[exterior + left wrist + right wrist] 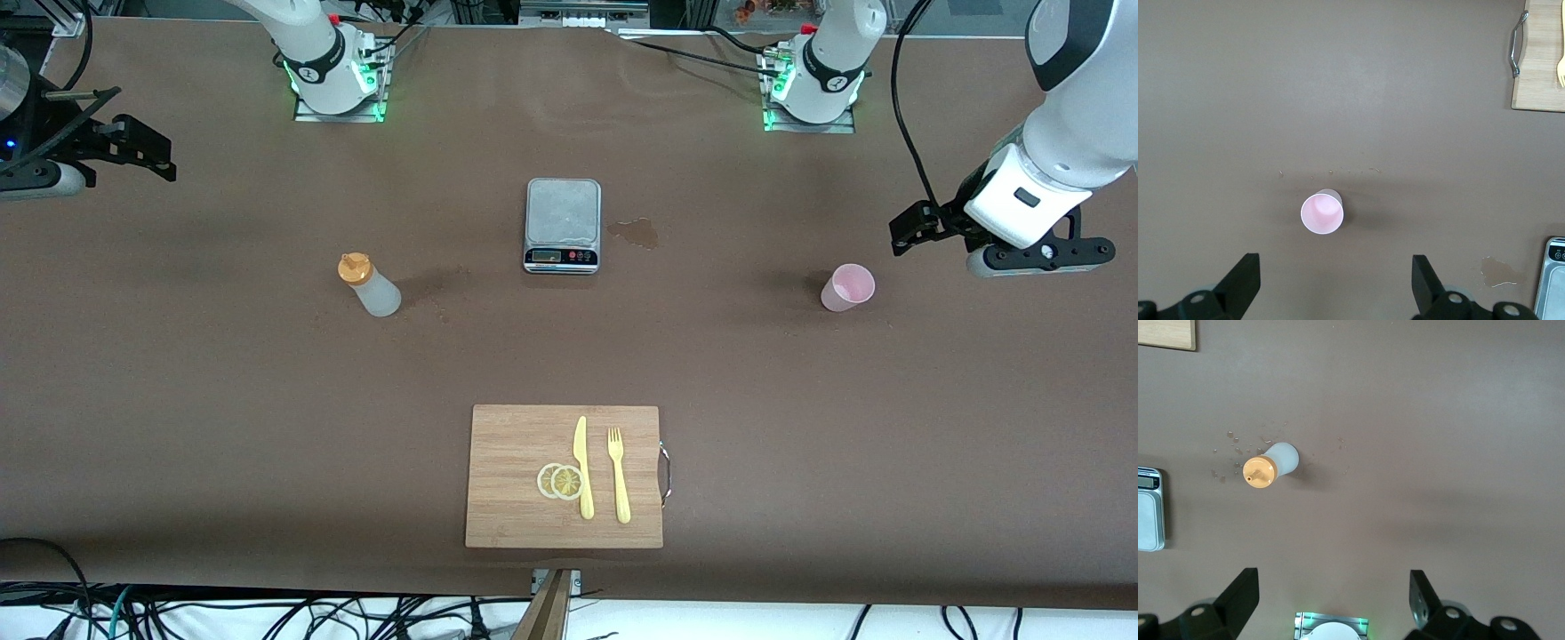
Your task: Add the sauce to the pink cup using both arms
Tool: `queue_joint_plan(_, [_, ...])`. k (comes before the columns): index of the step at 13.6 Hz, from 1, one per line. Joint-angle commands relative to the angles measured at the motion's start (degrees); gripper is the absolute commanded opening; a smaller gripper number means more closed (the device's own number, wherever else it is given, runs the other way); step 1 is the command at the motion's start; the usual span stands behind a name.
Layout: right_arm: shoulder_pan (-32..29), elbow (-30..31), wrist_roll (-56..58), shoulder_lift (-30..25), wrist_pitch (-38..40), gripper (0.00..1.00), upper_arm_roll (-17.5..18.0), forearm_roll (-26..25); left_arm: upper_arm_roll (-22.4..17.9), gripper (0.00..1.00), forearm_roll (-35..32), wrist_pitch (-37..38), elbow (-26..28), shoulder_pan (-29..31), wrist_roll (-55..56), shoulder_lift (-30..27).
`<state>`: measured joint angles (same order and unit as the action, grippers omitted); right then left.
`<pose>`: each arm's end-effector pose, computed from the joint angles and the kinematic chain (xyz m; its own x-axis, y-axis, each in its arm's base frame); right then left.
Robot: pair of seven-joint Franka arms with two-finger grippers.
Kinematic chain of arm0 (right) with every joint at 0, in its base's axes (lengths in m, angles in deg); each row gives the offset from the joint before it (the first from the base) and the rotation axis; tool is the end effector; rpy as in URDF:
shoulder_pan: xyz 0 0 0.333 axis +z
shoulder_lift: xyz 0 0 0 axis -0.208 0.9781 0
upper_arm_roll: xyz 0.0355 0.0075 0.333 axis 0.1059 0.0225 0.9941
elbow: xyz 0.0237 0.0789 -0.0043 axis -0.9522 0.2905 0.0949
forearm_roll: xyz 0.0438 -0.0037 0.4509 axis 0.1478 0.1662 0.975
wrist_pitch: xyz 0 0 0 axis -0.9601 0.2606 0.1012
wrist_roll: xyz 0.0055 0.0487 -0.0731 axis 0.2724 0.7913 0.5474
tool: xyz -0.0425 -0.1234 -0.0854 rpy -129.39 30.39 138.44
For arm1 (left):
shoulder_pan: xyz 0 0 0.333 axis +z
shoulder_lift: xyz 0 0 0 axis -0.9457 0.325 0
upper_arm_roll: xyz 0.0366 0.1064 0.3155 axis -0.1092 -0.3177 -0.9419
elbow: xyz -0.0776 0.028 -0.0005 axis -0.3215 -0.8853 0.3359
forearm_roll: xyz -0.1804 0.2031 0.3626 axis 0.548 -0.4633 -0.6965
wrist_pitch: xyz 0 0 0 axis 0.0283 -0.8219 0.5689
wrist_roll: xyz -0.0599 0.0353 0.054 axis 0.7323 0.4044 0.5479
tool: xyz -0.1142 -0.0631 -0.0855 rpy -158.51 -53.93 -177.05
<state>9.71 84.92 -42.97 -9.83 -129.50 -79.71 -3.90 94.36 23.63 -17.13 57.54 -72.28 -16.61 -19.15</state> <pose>0.5796 0.0213 0.5896 0.9894 0.1045 -0.1013 0.1061 -0.9943 0.0113 0.6156 -0.0682 0.5114 0.9959 0.0810 -0.0402 0.0801 -0.9965 -0.0234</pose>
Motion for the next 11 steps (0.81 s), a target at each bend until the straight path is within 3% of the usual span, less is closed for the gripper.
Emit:
queue_joint_plan(1, [-0.4,-0.4,-0.5,-0.1,-0.1,1.00,0.3,-0.2,0.8,1.00,1.8,1.1,-1.4,0.6,0.2,0.8])
queue_joint_plan(11, [-0.4,-0.4,-0.5,-0.1,-0.1,1.00,0.3,-0.2,0.8,1.00,1.8,4.0,-1.6,0.6,-0.5,0.8])
